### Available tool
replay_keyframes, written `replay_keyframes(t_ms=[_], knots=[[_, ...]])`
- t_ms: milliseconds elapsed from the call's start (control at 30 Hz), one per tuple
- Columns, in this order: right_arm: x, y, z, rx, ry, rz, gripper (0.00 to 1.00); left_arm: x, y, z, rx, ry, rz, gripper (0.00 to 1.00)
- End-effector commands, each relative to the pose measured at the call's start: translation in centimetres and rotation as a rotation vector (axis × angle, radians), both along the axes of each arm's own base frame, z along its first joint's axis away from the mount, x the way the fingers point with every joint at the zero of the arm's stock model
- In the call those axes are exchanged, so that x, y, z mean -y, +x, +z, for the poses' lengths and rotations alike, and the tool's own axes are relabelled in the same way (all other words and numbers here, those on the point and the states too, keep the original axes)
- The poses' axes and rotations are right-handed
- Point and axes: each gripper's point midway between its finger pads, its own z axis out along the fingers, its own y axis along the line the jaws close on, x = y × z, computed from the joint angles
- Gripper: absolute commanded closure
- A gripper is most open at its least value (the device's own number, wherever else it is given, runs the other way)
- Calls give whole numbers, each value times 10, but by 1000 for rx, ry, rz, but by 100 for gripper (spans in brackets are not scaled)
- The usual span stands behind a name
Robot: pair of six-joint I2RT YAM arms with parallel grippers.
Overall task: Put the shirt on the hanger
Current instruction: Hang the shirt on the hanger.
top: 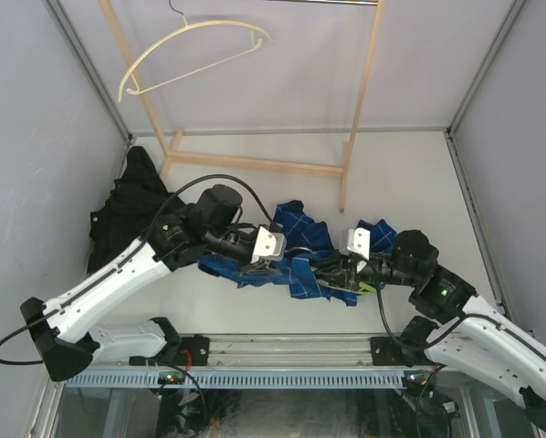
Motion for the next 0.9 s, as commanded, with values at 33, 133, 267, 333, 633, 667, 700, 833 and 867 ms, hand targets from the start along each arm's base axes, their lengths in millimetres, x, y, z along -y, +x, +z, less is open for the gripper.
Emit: replay_keyframes(t_ms=[33,133,267,333,633,667,700,833,867], knots=[[-3,10,46,86,105,-41,87,-7,3,16,66,-56,34,100],[-1,17,41,65,90,-91,72,-13,13,20,124,-82,93,100],[15,22,47,77,104,-185,61,-20,20,17,165,-87,146,100],[26,22,52,88,119,-228,57,-21,21,16,175,-85,156,100],[95,48,43,-23,190,-655,53,-22,33,27,174,-109,222,100],[103,52,39,-52,205,-714,53,-23,34,29,176,-116,227,100],[109,56,34,-81,217,-764,53,-24,35,30,177,-121,234,100],[124,65,15,-189,263,-901,53,-26,33,32,188,-139,226,100],[130,69,11,-218,274,-953,53,-26,33,32,193,-142,219,100]])
